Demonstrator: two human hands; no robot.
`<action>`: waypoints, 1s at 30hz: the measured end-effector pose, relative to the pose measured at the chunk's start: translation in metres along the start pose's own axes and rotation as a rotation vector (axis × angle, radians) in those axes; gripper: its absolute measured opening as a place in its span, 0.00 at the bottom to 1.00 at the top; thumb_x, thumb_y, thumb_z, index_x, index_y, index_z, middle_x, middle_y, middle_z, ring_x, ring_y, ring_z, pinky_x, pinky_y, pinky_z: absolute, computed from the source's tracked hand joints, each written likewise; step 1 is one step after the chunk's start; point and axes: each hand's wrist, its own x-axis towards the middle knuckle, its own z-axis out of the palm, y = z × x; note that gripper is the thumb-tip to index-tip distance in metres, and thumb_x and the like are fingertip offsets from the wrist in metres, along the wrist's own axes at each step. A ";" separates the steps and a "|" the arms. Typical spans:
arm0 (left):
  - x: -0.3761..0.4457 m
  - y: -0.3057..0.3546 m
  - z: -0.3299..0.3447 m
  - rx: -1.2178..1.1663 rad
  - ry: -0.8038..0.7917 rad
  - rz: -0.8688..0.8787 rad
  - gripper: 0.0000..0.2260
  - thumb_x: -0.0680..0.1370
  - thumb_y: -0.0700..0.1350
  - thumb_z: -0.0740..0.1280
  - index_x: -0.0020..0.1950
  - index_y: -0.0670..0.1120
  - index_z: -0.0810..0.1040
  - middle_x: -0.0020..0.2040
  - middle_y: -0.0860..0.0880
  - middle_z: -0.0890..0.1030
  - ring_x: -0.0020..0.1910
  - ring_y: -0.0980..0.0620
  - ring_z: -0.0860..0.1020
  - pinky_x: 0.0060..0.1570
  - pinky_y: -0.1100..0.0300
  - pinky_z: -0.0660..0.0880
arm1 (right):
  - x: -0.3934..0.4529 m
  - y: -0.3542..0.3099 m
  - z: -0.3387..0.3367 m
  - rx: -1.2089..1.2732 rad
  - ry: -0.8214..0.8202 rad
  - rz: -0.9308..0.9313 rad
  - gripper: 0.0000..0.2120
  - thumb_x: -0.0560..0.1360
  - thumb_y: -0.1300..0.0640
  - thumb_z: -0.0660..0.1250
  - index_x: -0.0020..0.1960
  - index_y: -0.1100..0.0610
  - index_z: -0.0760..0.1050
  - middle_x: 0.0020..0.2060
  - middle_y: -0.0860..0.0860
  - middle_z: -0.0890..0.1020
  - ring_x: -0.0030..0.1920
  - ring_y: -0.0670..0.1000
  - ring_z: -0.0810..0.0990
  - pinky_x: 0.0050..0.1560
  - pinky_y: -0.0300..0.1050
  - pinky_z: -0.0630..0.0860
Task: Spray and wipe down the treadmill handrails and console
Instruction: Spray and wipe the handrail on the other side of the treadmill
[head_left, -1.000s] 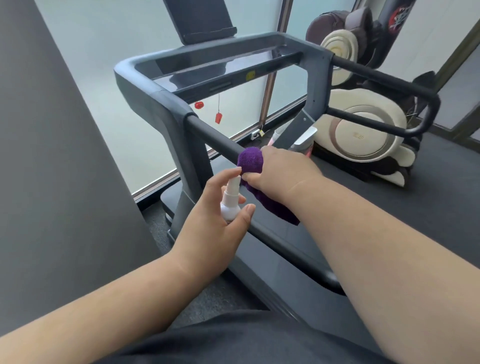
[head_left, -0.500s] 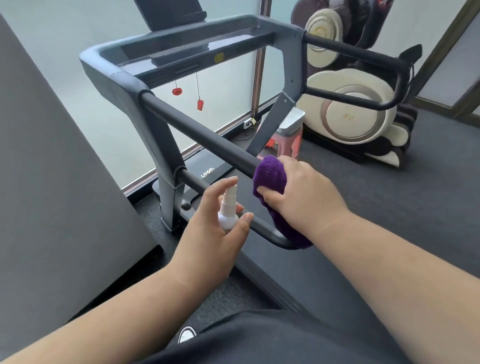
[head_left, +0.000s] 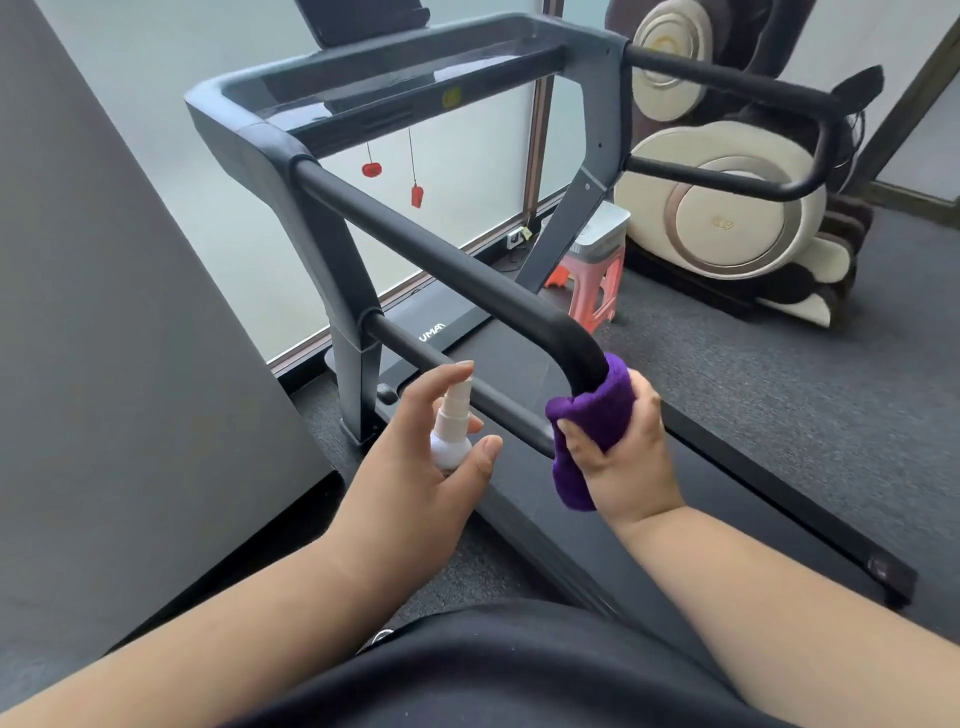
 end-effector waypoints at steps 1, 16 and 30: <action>-0.001 0.001 0.000 -0.003 0.001 0.001 0.24 0.73 0.61 0.67 0.67 0.73 0.64 0.51 0.61 0.79 0.41 0.55 0.79 0.42 0.73 0.73 | -0.007 0.008 0.000 -0.011 -0.023 0.048 0.40 0.66 0.32 0.71 0.71 0.43 0.60 0.61 0.43 0.71 0.61 0.46 0.74 0.62 0.42 0.70; -0.012 0.004 0.001 -0.019 -0.013 -0.022 0.24 0.74 0.56 0.70 0.66 0.72 0.66 0.50 0.62 0.79 0.43 0.58 0.79 0.43 0.75 0.72 | 0.063 -0.095 -0.005 -0.243 0.023 -0.257 0.33 0.74 0.36 0.67 0.74 0.48 0.62 0.67 0.47 0.73 0.65 0.48 0.73 0.64 0.43 0.70; 0.001 -0.008 0.001 0.012 -0.051 -0.055 0.25 0.74 0.56 0.71 0.66 0.72 0.66 0.51 0.62 0.79 0.40 0.59 0.79 0.40 0.73 0.73 | 0.007 -0.014 0.010 -0.080 0.163 -0.175 0.38 0.71 0.31 0.68 0.73 0.47 0.60 0.63 0.31 0.68 0.64 0.40 0.70 0.64 0.24 0.59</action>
